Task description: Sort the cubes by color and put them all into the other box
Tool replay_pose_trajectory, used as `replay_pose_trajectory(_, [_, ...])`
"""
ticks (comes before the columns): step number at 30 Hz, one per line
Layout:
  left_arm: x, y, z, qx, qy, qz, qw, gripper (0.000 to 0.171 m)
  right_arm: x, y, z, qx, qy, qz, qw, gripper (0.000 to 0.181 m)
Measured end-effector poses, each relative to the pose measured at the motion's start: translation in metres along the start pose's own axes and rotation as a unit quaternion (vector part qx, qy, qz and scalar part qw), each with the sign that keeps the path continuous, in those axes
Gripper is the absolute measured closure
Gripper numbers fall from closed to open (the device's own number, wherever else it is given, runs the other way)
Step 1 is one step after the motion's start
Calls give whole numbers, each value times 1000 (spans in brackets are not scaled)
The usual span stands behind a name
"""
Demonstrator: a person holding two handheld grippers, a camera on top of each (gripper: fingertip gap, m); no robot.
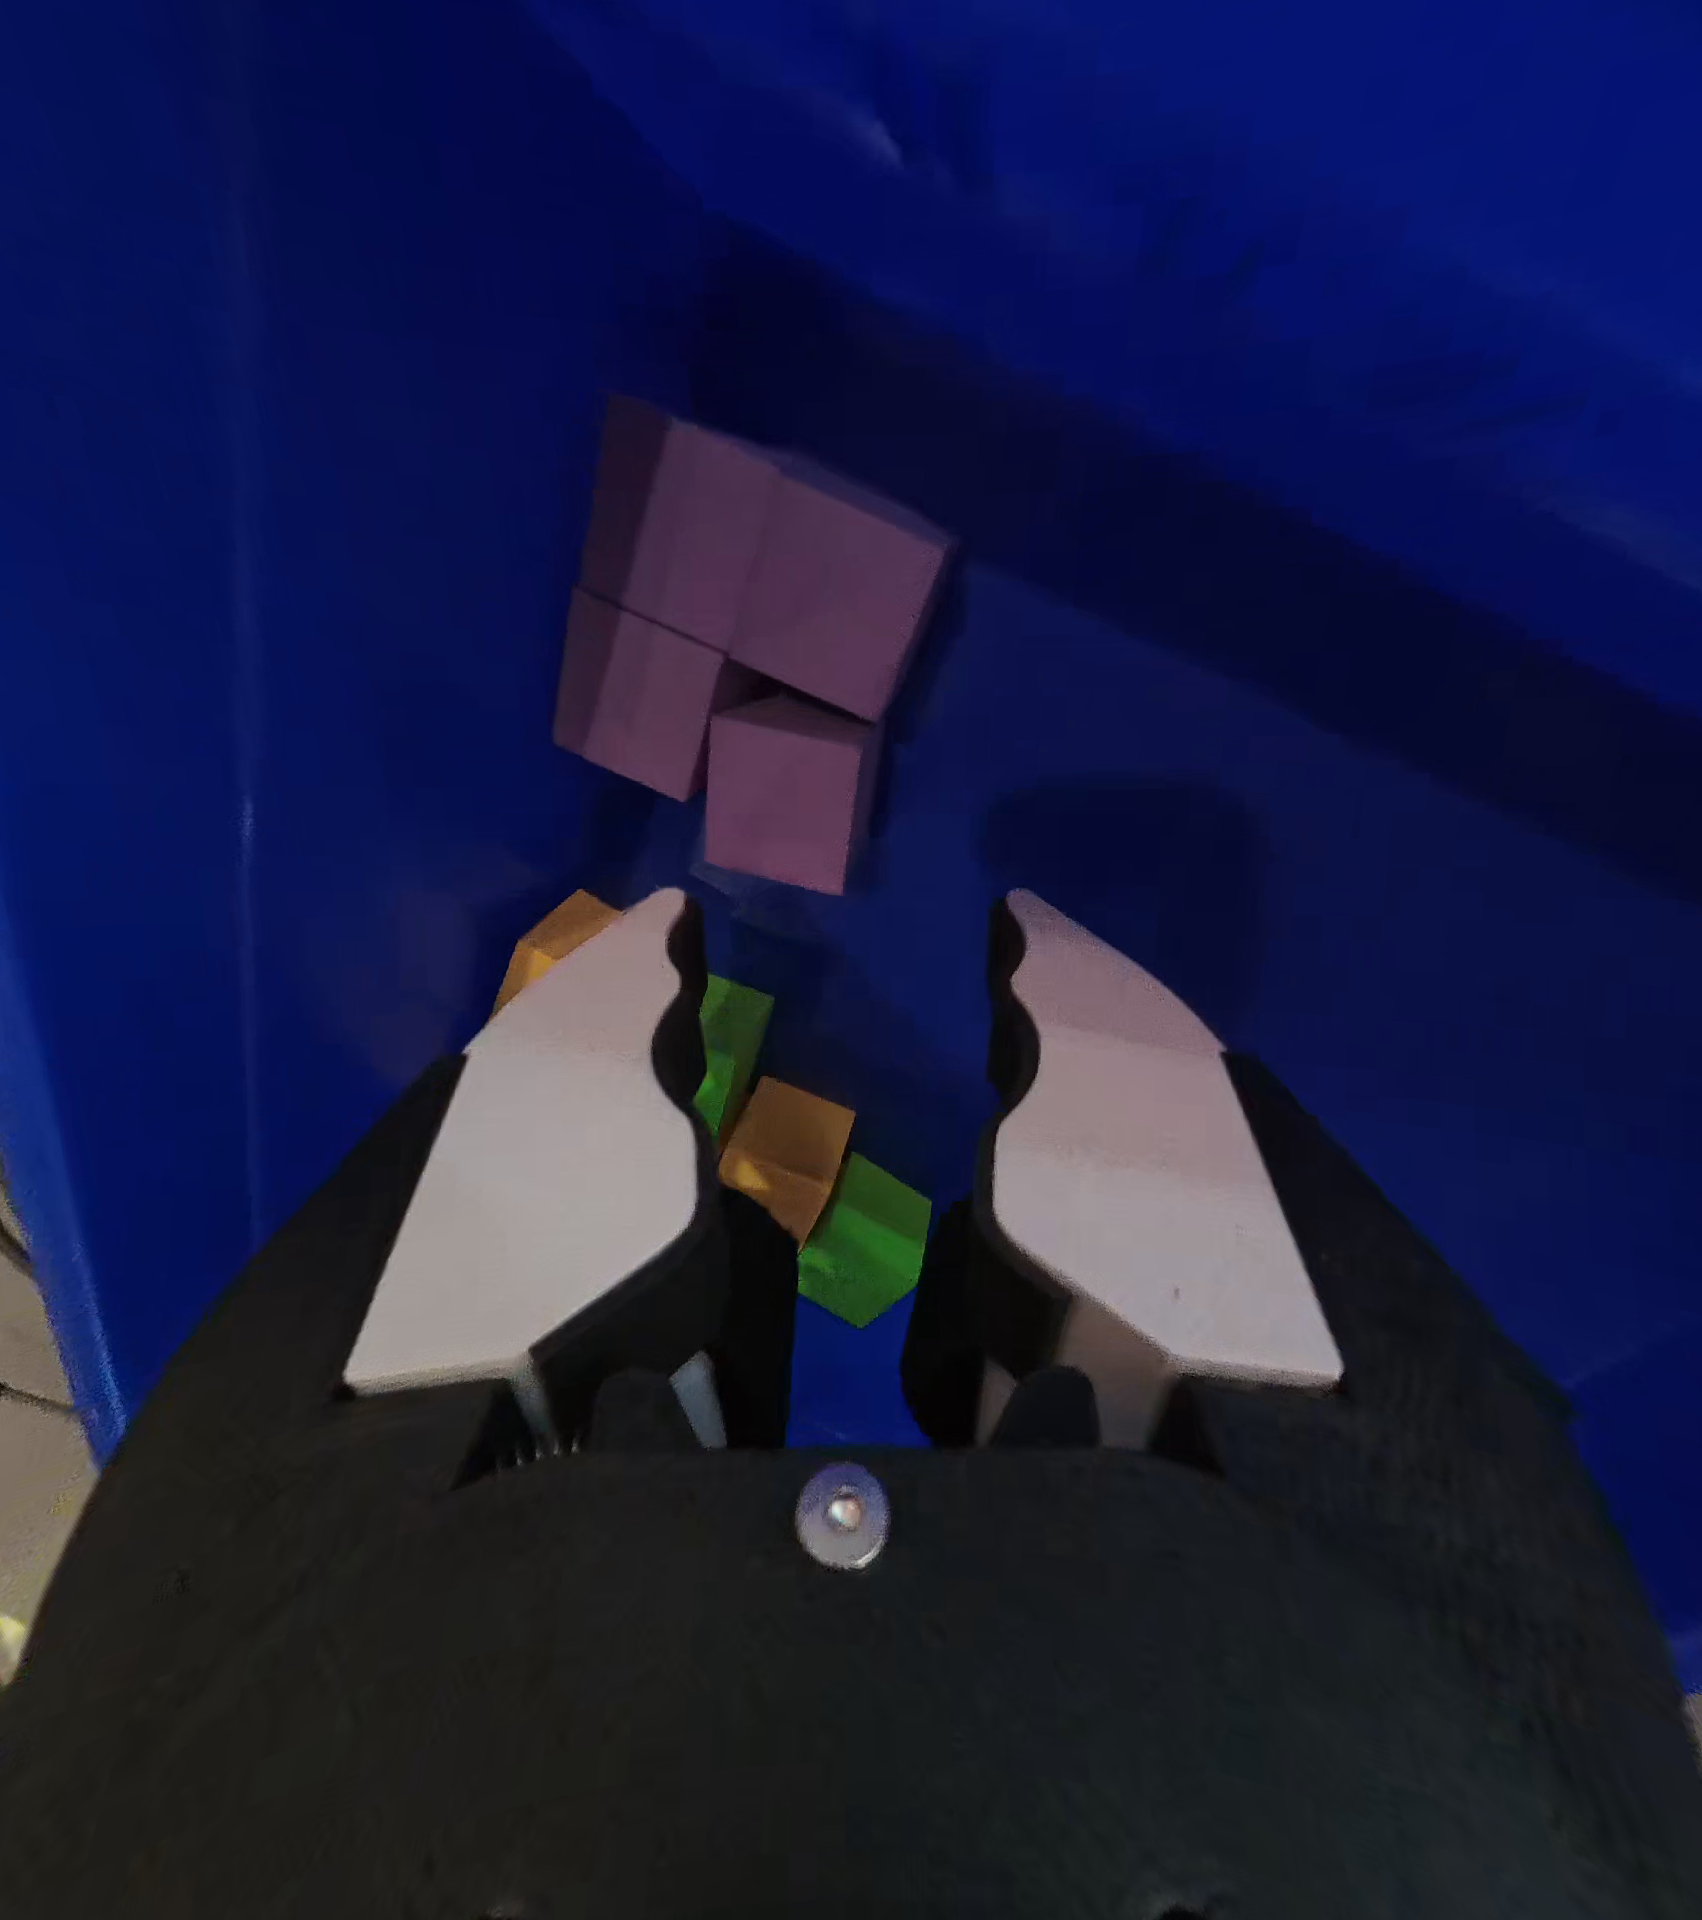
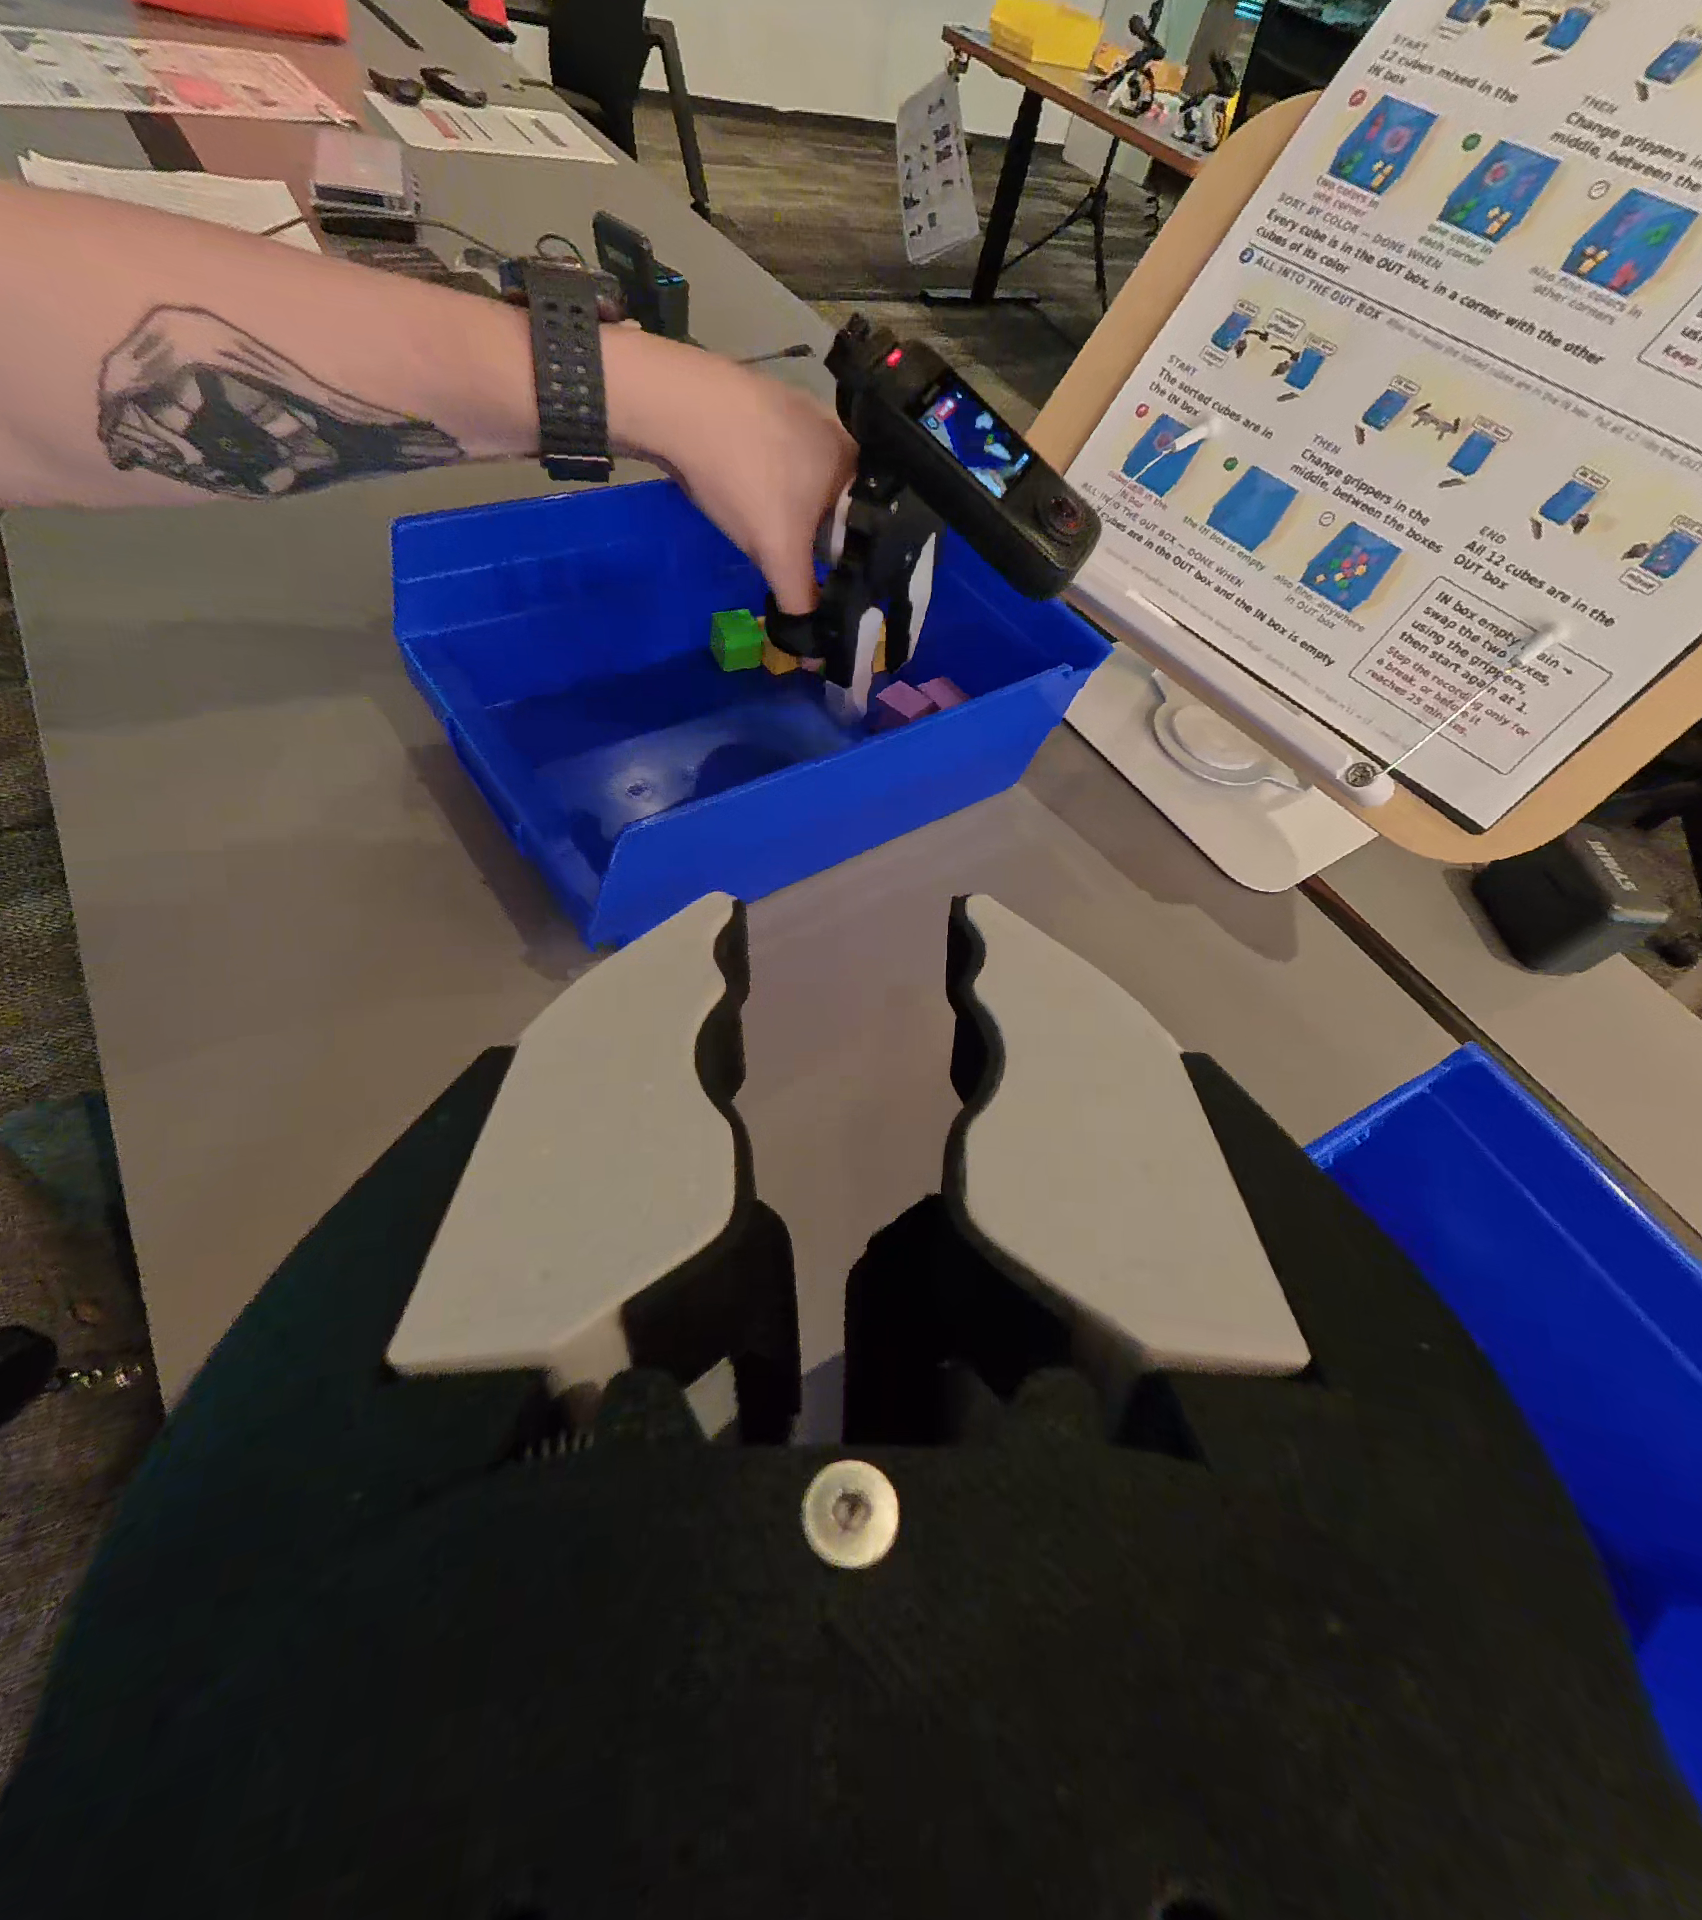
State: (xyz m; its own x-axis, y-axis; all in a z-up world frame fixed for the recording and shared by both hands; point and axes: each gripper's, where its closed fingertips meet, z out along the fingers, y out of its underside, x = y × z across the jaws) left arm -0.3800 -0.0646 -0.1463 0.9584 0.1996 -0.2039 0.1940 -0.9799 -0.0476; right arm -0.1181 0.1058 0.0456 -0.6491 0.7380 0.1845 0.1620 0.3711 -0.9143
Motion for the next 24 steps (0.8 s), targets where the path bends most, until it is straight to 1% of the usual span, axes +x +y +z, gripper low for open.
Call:
replay_pose_trajectory(5, [-3,-2,9,-5,11,-15,1000,119,3,1,-2,-4,7,-2,1000,145])
replay_pose_trajectory(8, [-3,3,5,-7,9,-14,1000,119,3,2,-2,-5,7,-1,1000,145])
replay_pose_trajectory(12, [-9,16,-6,-20,-9,11,1000,122,2,4,3,-9,0,-2,1000,145])
replay_pose_trajectory(16, [-17,27,-10,-18,-24,70,997,130,-2,4,6,-14,-3,-6,1000,145])
replay_pose_trajectory(21, [-23,39,-6,-33,-43,148,987,130,-2,2,4,-11,0,-6,1000,145])
replay_pose_trajectory(24, [-29,46,-4,-54,-60,171,982,130,-2,3,5,-14,0,-5,1000,145])
